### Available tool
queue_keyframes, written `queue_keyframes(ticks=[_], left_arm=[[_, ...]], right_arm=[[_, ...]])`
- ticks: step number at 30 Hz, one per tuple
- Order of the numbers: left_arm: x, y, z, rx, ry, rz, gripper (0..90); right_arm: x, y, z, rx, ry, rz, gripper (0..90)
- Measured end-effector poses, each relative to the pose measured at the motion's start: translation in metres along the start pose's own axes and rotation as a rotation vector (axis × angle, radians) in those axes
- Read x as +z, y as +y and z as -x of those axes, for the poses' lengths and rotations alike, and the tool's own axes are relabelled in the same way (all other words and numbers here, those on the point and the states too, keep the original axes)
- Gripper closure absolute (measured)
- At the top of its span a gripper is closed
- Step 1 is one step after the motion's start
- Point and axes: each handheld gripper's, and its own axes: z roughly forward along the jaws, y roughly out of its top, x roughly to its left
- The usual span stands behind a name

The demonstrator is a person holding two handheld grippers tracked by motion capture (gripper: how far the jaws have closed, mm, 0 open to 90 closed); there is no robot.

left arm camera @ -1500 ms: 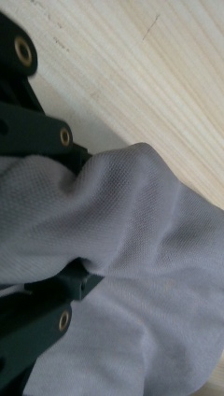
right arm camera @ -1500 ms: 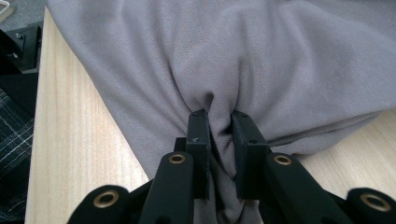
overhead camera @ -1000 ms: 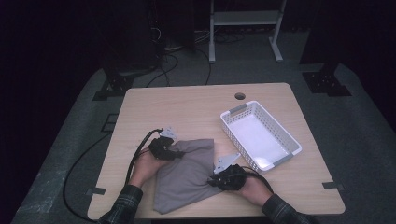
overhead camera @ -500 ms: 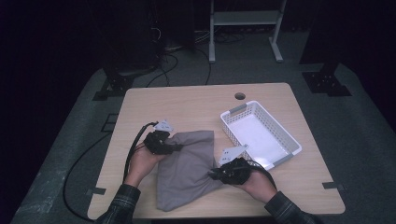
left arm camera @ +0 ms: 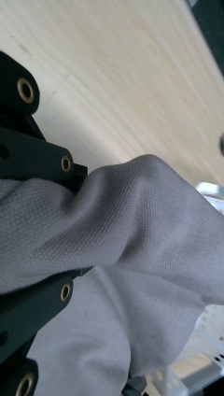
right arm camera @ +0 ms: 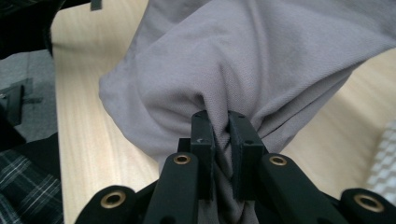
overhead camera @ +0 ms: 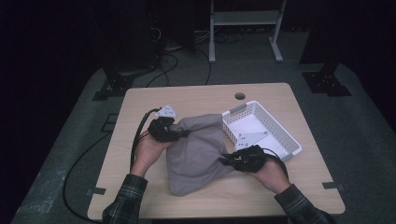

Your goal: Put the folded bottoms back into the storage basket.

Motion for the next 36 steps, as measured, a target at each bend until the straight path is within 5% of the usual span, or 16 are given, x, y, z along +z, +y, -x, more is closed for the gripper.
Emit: queue_keyframes(ticks=[18, 26, 36], left_arm=[[0.021, 0.073, 0.014, 0.003, -0.025, 0.093, 72.4], [0.050, 0.111, 0.022, 0.013, -0.057, 0.110, 72.4], [0.101, 0.139, 0.028, 0.000, -0.089, 0.109, 72.5]], right_arm=[[-0.077, 0.014, 0.038, 0.007, -0.134, 0.063, 81.1], [-0.121, 0.011, 0.067, 0.029, -0.230, 0.069, 81.2], [-0.148, -0.003, 0.099, 0.076, -0.301, 0.038, 81.1]])
